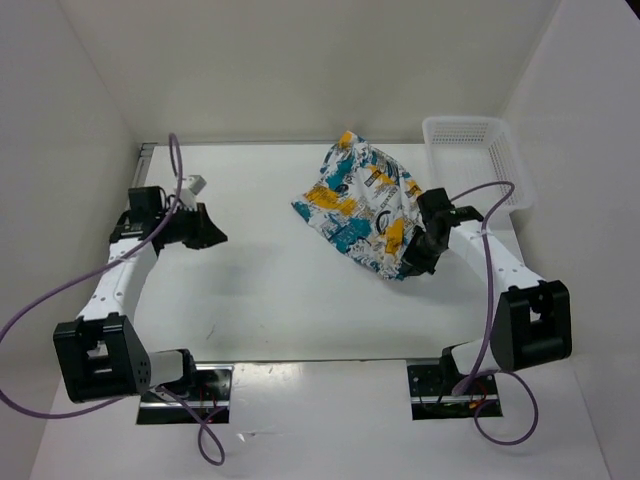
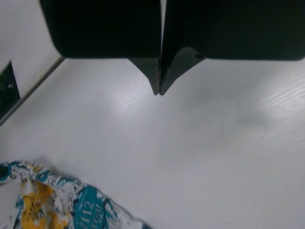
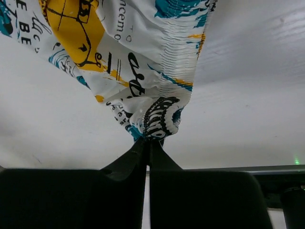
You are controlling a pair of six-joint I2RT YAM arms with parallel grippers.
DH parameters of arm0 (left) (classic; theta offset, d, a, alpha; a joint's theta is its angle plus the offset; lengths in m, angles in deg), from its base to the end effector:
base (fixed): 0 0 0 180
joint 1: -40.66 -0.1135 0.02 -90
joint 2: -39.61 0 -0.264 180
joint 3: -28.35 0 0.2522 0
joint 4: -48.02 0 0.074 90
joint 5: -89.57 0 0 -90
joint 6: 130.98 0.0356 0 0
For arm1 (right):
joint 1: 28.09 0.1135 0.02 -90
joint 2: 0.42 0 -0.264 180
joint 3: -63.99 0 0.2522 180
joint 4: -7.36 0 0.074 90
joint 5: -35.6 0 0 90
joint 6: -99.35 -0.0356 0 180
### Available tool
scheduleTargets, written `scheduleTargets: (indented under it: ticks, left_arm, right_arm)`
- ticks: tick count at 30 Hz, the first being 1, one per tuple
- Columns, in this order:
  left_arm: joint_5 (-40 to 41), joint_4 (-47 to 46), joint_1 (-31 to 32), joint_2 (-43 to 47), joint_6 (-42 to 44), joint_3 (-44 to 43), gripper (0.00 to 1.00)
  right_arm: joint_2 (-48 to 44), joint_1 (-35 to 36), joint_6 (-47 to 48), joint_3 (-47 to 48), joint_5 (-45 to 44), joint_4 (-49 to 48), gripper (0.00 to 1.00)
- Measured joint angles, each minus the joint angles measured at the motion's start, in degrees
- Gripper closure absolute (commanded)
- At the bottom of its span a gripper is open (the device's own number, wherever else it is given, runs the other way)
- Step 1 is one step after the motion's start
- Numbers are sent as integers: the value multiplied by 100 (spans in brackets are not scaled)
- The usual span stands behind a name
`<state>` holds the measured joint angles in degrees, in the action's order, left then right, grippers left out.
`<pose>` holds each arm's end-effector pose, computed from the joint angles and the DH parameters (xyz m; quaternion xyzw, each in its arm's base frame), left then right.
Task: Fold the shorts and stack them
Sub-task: Flatten the shorts out
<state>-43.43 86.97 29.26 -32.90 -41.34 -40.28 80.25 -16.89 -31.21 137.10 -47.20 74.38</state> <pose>0.2652 0.0287 0.2802 0.0585 0.8632 -0.2985 0.4029 0.2505 0.0542 0.2354 0.2425 0.9589 0.1144 0.0933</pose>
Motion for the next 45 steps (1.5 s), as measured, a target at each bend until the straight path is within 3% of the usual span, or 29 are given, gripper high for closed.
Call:
scheduleTargets:
  ticks: [3, 5, 7, 8, 9, 12, 14, 22, 35, 38, 40, 43, 44, 45]
  left_arm:
    - [179, 7, 529, -74, 2, 262, 100]
    - [251, -151, 927, -319, 7, 236, 94]
    - [334, -341, 1272, -787, 7, 33, 79]
    - [380, -435, 1397, -1027, 24, -83, 53]
    - [444, -527, 1550, -1307, 26, -256, 44]
    - [616, -901, 1875, -2151, 11, -785, 31]
    - [754, -1056, 2057, -2662, 2, -1132, 30]
    - [1113, -1790, 2323, -4098, -7, -1810, 30]
    - [1075, -3296, 2487, -5187, -9, -2568, 33]
    - [1078, -3545, 2555, -5327, -7, -2643, 43]
    - [1084, -3674, 2590, -5392, -22, -2664, 56]
    - [1093, -3742, 2616, -5475, -33, -2706, 86]
    - [1099, -3735, 2625, -5499, -13, -2728, 100]
    - [1106, -3720, 2629, -5517, -44, -2745, 100]
  right_arm:
    - [-260, 0, -118, -439, 96, -258, 99]
    - [-468, 0, -205, -643, 175, -452, 99]
    - [-662, 0, -299, -872, 251, -636, 99]
    - [-728, 0, -343, -960, 275, -675, 99]
    - [-767, 0, -380, -1019, 291, -715, 99]
    - [-785, 0, -483, -1069, 326, -811, 99]
    - [-791, 0, -522, -1078, 348, -892, 99]
    - [-1130, 0, -684, -1143, 354, -1001, 99]
    - [-1198, 0, -787, -1167, 302, -1010, 99]
    - [-1198, 0, -789, -1174, 273, -1008, 99]
    - [-1198, 0, -793, -1174, 267, -1010, 99]
    - [-1228, 0, -804, -1174, 264, -1010, 99]
    - [-1246, 0, -809, -1174, 262, -1008, 99]
    - [-1263, 0, -811, -1174, 264, -1008, 99]
